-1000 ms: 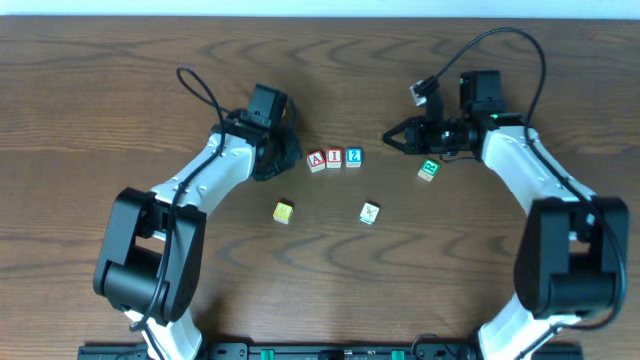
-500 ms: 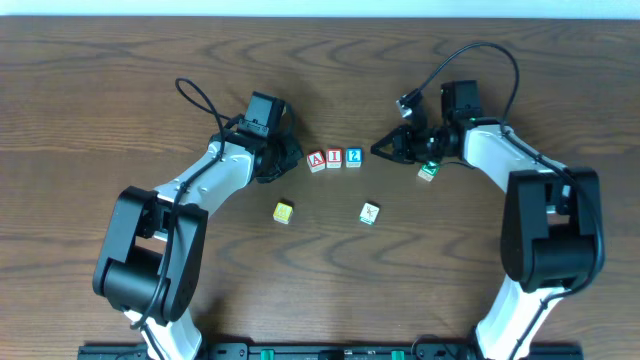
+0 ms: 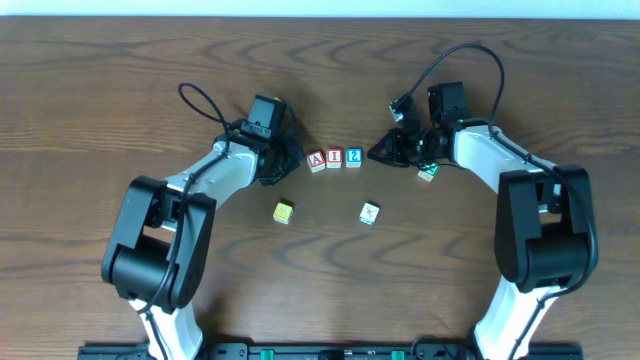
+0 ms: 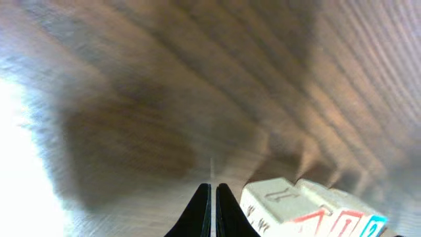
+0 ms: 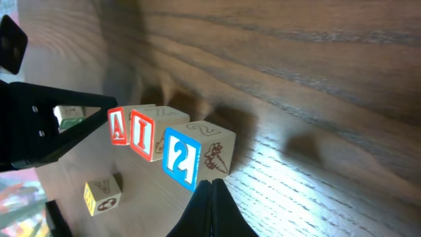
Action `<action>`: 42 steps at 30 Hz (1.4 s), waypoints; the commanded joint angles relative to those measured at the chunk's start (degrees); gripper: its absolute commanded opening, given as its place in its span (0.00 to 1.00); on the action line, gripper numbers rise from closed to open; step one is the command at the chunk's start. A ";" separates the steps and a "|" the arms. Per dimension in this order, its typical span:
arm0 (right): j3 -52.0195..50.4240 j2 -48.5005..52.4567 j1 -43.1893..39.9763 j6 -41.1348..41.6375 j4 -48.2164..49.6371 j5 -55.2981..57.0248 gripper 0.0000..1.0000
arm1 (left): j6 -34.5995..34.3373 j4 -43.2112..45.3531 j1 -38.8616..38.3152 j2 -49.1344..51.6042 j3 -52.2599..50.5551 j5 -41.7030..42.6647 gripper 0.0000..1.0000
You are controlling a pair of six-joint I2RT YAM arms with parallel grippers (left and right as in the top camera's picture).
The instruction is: Spell out Ai2
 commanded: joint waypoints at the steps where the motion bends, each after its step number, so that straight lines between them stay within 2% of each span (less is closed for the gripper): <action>1: -0.17 0.50 0.50 1.16 0.00 1.86 0.01 | -1.09 0.39 0.31 1.53 -0.46 1.11 0.06; 16: -0.15 2.93 2.62 3.13 2.71 1.86 0.01 | -3.54 2.27 -0.42 1.53 -0.46 3.89 0.06; 42: -0.15 2.95 4.48 4.35 7.13 2.45 0.01 | -4.24 6.21 -1.20 1.53 -0.46 3.91 0.06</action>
